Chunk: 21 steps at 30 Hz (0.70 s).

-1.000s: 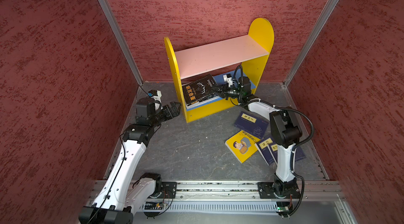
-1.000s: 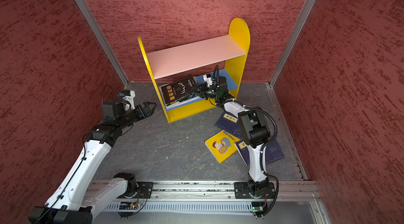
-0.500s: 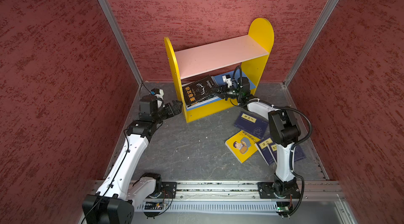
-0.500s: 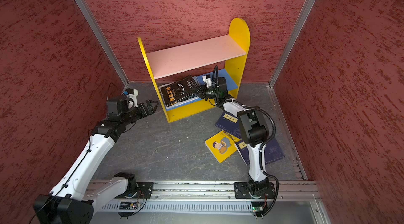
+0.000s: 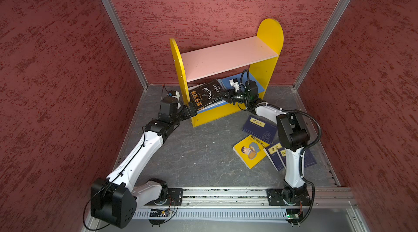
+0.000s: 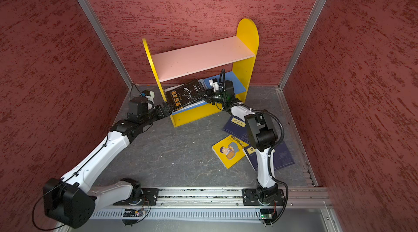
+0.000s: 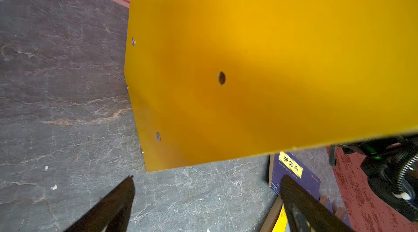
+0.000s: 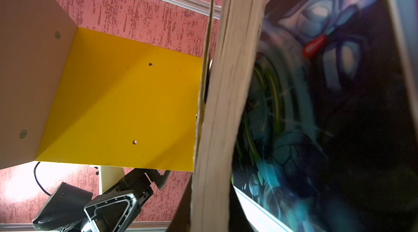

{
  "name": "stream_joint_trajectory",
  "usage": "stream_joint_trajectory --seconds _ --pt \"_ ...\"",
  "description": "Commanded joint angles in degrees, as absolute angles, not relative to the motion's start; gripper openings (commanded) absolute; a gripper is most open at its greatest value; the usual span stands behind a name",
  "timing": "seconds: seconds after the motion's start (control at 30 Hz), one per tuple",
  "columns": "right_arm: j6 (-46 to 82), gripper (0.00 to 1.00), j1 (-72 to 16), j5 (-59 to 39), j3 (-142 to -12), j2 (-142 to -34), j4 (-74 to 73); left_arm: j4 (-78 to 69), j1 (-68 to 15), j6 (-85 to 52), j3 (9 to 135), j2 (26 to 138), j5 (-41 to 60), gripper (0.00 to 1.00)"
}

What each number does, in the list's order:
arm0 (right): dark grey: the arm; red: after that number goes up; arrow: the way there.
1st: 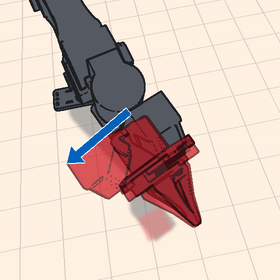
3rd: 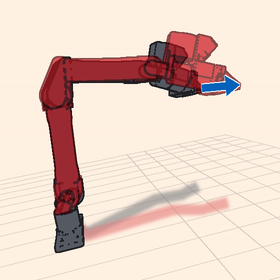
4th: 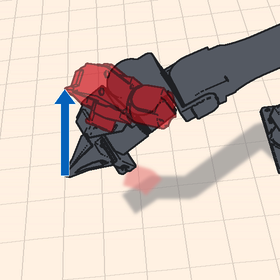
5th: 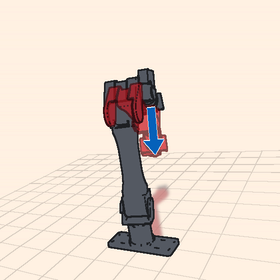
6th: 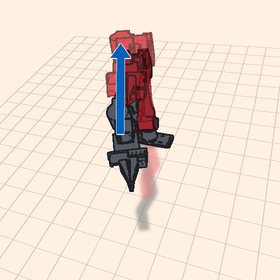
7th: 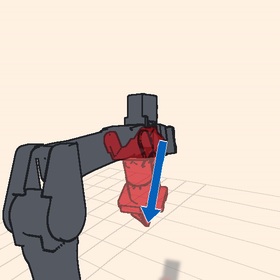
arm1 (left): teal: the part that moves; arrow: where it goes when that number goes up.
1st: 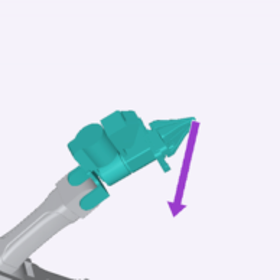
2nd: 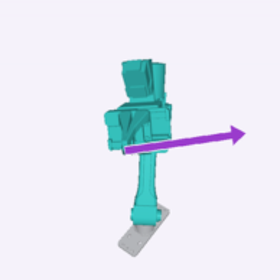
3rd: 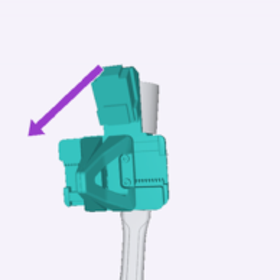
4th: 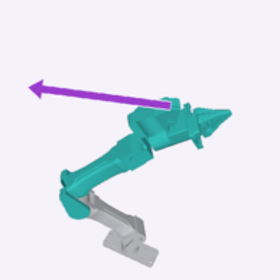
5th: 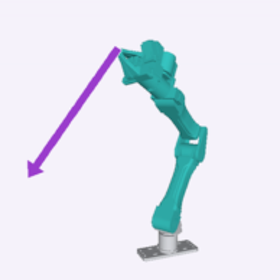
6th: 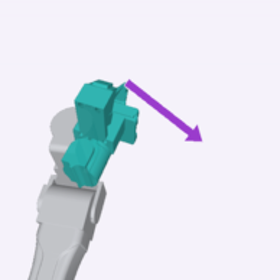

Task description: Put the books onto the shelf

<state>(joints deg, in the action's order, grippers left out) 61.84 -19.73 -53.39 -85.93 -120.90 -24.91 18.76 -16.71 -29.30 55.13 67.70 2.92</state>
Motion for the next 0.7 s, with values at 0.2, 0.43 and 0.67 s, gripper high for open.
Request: stream_joint_trajectory --seconds 0.2,0.43,0.67 --pt "59.1 0.13 -20.2 -53.3 -88.2 -121.1 -25.5 15.5 -19.8 -34.5 55.8 74.0 -6.8 0.99" --pt "57.9 0.13 -20.6 -52.3 -88.3 -121.1 -23.2 15.5 -21.6 -37.8 56.2 77.9 -11.9 0.99" --pt "57.9 0.13 -20.7 -51.5 -88.4 -121.4 -22.9 21.8 -22.3 -41.9 59.3 83.0 -17.0 0.99"
